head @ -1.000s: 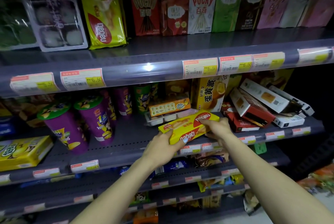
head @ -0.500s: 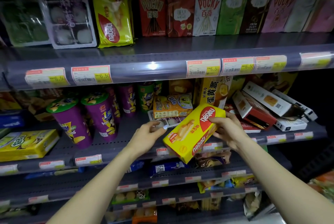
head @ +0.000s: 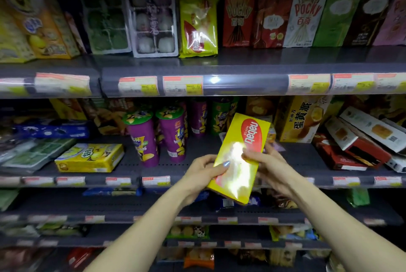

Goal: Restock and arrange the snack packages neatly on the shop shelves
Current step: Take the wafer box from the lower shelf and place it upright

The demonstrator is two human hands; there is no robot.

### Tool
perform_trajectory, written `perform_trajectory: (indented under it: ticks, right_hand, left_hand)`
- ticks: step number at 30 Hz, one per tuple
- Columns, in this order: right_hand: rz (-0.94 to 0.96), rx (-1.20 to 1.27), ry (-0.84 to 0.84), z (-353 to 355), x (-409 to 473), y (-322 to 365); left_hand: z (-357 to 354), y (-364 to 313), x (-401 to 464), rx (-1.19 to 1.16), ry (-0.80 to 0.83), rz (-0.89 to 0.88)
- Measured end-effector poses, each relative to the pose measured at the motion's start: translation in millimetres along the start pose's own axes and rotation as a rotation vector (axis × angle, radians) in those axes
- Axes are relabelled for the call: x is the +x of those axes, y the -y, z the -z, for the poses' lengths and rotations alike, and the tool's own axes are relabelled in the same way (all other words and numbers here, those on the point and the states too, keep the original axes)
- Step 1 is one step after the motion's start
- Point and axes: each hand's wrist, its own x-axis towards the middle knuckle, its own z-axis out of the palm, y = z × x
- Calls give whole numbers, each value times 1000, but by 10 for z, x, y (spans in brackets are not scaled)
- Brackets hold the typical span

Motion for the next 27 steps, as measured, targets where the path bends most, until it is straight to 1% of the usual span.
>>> perform_trajectory:
  ticks: [3, 5, 7, 11, 14, 18, 20, 22, 24, 25, 27]
  right_hand:
    - [-3, 9, -24, -297, 11, -188]
    - [12, 27, -22, -472, 21, -269]
    - [17, 12, -10, -628, 14, -333]
    - [5, -52, 37, -1007, -23, -445]
    - [10, -70, 72, -1313, -32, -534]
    - [5, -121, 120, -1678, -15, -677]
    - [10, -145, 132, -1856, 4, -752]
    - [23, -163, 147, -2026, 29, -819]
    - [39, -171, 157, -2210, 64, -873]
    - [45, -171, 160, -2298, 82, -893]
    - [55, -182, 168, -2455, 101, -919]
  left_hand:
    - [182, 69, -133, -12, -1, 1]
    - [425, 72, -232, 44, 4, -6]
    - [718, 34, -322, 99, -38, -4]
    - [1354, 0, -496, 164, -190, -68]
    - [1814, 70, -606, 287, -315, -138]
    - [2428, 215, -720, 472, -567, -160]
    - [2748, 294, -757, 549, -699, -135]
    - [3023, 335, -778, 644, -794, -63]
    - [3239, 341, -786, 691, -812, 49]
    - [3313, 332, -790, 675, -802, 110]
    - [3410, 327, -769, 565, -764, 184]
